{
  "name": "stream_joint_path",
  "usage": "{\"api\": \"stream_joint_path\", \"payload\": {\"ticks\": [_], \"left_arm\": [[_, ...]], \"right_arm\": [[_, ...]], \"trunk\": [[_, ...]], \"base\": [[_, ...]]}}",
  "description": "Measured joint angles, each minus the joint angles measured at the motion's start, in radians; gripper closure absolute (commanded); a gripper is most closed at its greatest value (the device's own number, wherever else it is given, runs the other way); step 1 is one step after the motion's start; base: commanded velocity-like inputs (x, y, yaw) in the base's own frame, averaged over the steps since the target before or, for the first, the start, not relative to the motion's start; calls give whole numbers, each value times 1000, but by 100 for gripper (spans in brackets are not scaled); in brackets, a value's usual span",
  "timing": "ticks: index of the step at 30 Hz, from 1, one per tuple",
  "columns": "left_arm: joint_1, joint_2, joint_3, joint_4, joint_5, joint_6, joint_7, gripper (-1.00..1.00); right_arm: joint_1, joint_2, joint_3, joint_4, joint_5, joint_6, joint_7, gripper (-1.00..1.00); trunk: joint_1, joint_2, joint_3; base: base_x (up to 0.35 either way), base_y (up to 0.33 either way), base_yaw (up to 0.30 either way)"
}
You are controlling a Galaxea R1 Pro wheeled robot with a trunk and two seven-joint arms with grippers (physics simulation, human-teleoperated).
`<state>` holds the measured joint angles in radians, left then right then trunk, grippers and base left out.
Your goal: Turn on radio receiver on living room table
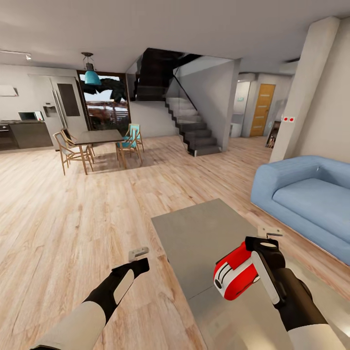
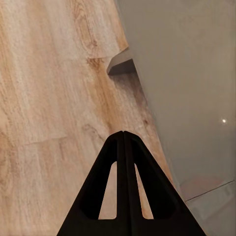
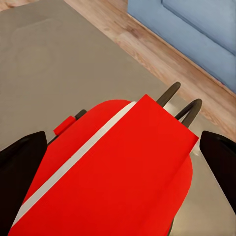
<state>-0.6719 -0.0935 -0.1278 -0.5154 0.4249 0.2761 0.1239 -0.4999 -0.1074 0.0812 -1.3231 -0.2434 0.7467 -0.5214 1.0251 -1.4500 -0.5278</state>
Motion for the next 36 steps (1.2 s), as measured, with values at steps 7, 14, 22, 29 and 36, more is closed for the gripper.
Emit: {"api": "stream_joint_path", "payload": {"ticks": [7,14,22,29,36], "left_arm": [[0,0,0,0,0,0,-1,100],[0,0,0,0,0,-1,-3,100],[0,0,-1,0,-1,-1,-1,100],[0,0,-1,0,-2,-1,-1,100],[0,-1,-1,0,-2,-1,-3,100]], "right_arm": [[0,0,0,0,0,0,0,100],[0,0,0,1,0,0,0,100],[0,0,0,0,0,0,0,100],[0,0,0,1,0,0,0,100],[0,0,0,1,1,0,0,100]], "trunk": [[0,0,0],[19,-35,-16],[50,-91,-41],[77,-140,-63],[92,-168,-75]], "base": [[0,0,0],[0,0,0],[0,0,0],[0,0,0],[0,0,0]]}}
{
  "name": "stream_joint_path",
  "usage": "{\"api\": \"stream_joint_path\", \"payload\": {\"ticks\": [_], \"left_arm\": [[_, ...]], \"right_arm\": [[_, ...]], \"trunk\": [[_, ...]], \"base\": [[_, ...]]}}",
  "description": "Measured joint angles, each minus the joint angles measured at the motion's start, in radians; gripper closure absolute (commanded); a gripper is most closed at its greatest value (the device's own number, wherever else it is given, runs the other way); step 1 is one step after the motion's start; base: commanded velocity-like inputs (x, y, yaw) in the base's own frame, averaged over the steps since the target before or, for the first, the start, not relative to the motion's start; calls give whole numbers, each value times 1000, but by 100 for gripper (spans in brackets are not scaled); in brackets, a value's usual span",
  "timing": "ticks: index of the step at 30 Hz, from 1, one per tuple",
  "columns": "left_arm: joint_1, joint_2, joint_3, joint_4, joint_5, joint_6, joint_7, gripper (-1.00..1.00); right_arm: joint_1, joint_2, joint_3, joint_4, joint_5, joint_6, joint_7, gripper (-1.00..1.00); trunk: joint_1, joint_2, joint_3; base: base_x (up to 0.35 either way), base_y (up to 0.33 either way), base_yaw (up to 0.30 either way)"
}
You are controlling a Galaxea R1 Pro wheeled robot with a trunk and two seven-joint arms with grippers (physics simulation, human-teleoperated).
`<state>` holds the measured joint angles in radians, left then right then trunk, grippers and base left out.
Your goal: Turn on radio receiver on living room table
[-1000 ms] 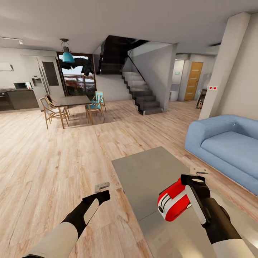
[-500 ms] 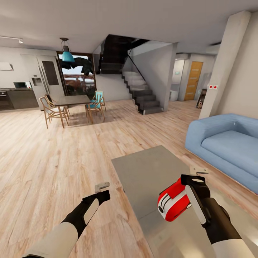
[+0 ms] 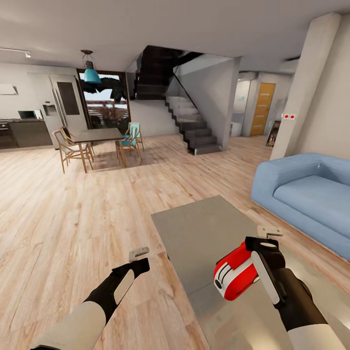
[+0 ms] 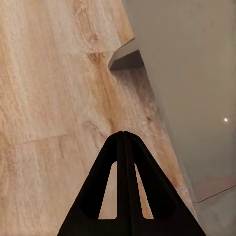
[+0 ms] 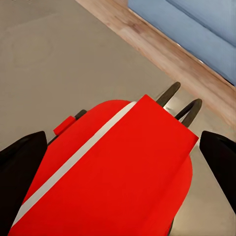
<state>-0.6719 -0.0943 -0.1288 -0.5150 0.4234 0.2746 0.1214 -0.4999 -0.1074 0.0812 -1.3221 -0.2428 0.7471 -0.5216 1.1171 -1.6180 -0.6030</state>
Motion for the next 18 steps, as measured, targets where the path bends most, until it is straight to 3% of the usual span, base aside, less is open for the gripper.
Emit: {"api": "stream_joint_path", "payload": {"ticks": [6,18], "left_arm": [[0,0,0,0,0,0,0,100],[0,1,0,0,0,0,0,100]], "right_arm": [[0,0,0,0,-1,0,0,100],[0,0,0,0,-1,0,0,100]], "trunk": [[0,0,0],[46,-84,-38]], "base": [[0,0,0],[0,0,0]]}}
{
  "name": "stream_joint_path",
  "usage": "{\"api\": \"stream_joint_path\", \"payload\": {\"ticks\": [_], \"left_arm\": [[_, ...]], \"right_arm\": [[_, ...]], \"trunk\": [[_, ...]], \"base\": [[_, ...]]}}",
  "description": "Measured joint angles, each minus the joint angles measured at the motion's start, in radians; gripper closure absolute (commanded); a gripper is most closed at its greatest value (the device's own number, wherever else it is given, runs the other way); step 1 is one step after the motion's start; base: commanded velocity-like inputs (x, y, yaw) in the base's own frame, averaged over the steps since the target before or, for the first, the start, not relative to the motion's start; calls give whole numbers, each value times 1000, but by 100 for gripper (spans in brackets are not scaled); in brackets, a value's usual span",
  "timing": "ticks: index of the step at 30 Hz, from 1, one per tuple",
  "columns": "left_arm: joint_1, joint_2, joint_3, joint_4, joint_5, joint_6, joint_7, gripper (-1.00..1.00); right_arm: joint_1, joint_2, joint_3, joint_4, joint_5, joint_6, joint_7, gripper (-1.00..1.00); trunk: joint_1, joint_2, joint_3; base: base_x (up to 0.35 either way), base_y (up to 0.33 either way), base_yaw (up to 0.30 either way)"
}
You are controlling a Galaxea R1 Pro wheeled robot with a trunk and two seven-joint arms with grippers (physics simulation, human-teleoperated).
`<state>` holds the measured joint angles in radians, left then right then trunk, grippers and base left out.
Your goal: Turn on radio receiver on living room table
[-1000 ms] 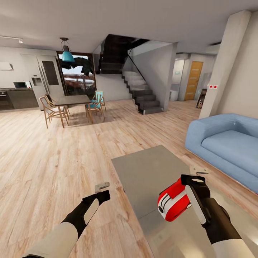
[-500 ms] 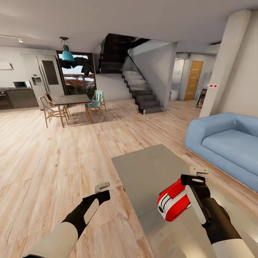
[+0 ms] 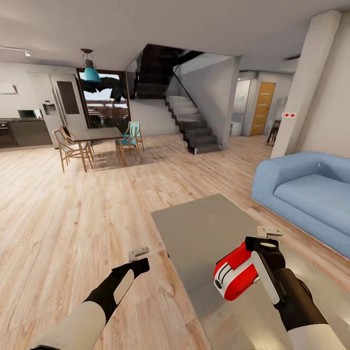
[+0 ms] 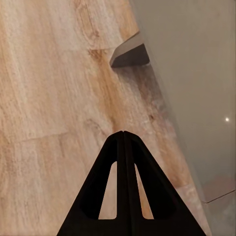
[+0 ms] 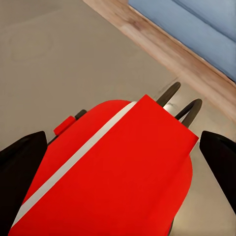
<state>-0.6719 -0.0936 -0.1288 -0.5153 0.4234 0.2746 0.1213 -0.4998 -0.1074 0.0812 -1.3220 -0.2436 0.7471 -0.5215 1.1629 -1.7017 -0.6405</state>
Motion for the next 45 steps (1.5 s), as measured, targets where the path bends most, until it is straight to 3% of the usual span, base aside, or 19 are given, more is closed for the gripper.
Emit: {"api": "stream_joint_path", "payload": {"ticks": [20,45], "left_arm": [[0,-1,0,0,0,0,0,100],[0,0,0,1,0,0,0,100]], "right_arm": [[0,0,0,0,0,0,0,100],[0,0,0,1,0,0,2,100]], "trunk": [[77,-140,-63],[77,-140,-63]], "base": [[0,0,0],[0,0,0]]}}
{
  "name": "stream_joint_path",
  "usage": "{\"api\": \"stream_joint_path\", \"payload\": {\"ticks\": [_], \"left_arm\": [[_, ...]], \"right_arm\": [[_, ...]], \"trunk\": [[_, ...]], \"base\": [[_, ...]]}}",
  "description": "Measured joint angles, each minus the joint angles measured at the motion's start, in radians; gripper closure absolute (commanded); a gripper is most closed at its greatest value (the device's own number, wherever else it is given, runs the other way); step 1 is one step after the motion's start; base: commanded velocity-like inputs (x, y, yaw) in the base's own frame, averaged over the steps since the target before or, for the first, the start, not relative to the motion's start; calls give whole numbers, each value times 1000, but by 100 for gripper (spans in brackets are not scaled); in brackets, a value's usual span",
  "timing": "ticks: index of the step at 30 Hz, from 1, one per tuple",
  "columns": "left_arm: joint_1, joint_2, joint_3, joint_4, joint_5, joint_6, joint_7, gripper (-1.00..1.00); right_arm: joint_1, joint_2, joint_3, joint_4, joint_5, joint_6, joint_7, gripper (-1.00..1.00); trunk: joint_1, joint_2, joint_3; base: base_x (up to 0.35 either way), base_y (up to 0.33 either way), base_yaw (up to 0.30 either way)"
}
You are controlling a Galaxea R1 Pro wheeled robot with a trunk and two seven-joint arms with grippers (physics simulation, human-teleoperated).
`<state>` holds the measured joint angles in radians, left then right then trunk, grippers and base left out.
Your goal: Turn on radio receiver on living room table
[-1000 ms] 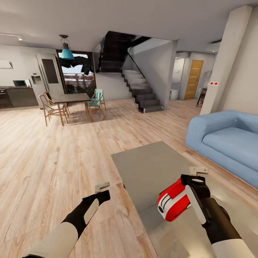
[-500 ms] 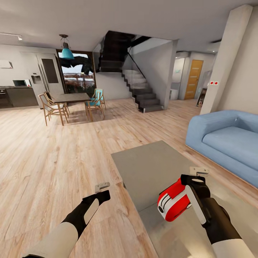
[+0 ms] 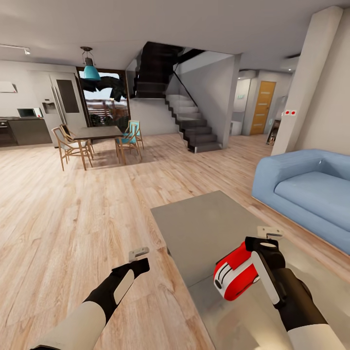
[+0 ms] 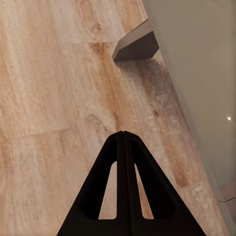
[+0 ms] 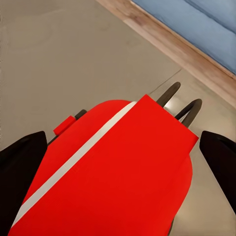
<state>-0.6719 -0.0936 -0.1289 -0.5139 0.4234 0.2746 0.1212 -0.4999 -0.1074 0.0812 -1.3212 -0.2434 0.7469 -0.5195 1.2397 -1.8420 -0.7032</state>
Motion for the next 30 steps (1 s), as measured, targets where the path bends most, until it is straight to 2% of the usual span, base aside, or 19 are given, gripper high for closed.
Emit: {"api": "stream_joint_path", "payload": {"ticks": [10,16,20,23,30], "left_arm": [[0,0,0,0,0,-1,0,100],[32,-28,12,11,2,2,1,100],[41,-8,12,16,12,-20,-4,100],[43,-4,12,17,13,-37,-6,100],[44,-6,11,17,14,-61,-8,100]], "right_arm": [[0,0,-1,11,-3,-10,3,100],[-3,34,-5,31,-12,-18,12,100],[-3,56,-4,40,-14,-19,8,100],[-3,71,-3,42,-14,-19,5,100],[-3,72,-3,42,0,-18,4,100]], "trunk": [[0,0,0],[0,0,0],[0,0,0],[0,0,0],[23,-42,-19]], "base": [[0,0,0],[0,0,0],[0,0,0],[0,0,0],[0,0,0]]}}
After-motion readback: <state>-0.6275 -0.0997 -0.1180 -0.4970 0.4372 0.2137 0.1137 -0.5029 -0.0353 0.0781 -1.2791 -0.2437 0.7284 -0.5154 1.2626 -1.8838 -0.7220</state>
